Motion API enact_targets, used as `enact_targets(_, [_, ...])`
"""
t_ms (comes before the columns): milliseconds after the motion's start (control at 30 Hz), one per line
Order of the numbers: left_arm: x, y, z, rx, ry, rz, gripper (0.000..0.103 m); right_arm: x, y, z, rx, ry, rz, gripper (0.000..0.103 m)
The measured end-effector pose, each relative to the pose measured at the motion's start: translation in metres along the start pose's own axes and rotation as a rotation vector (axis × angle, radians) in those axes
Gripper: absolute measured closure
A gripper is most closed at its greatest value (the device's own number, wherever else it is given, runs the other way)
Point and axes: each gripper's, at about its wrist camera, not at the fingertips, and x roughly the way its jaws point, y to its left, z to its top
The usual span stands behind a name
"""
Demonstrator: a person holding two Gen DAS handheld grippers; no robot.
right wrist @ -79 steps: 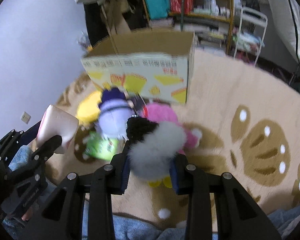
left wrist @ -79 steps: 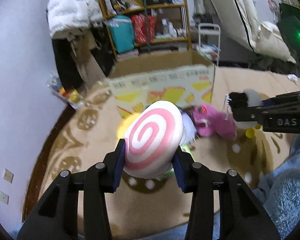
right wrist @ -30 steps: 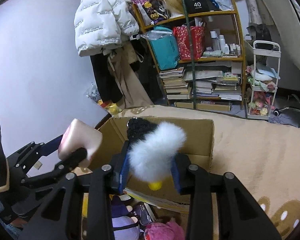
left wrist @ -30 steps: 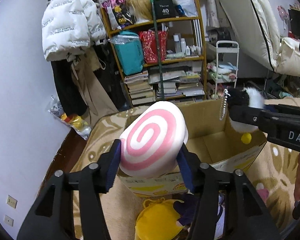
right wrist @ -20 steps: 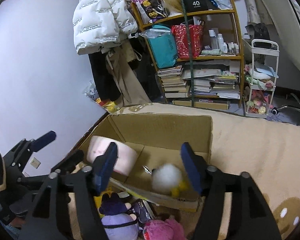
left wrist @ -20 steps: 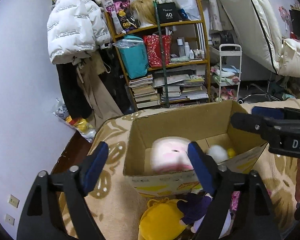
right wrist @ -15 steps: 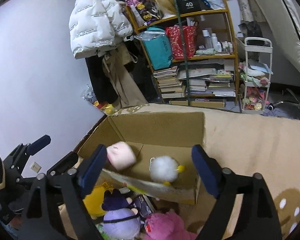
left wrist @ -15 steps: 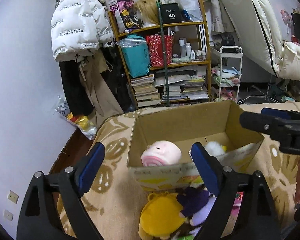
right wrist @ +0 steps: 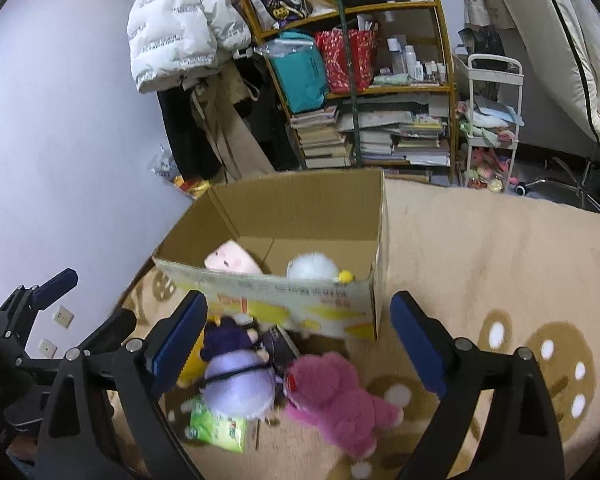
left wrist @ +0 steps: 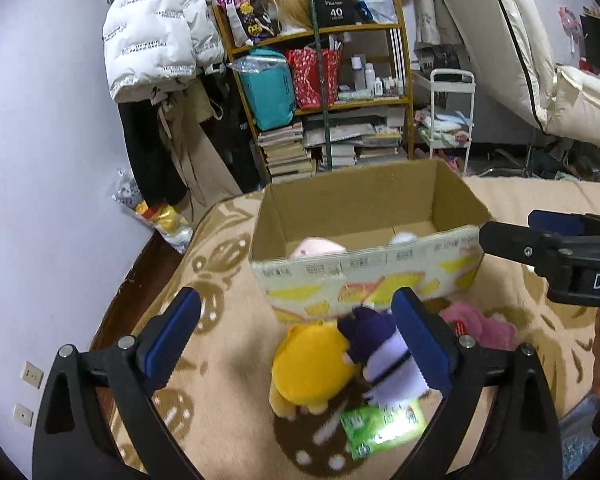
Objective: Organize soft objects
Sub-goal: 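Grasp the purple-haired doll plush with the left tool while the right tool grasps the pink bear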
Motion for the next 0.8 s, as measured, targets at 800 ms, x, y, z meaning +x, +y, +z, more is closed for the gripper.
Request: enact_targets(800, [0.041, -0.042, -0.042, 0.011, 0.133, -0.15, 0.008, 0.042, -0.02, -0.04, 0.052, 0.198, -0.06, 0.006])
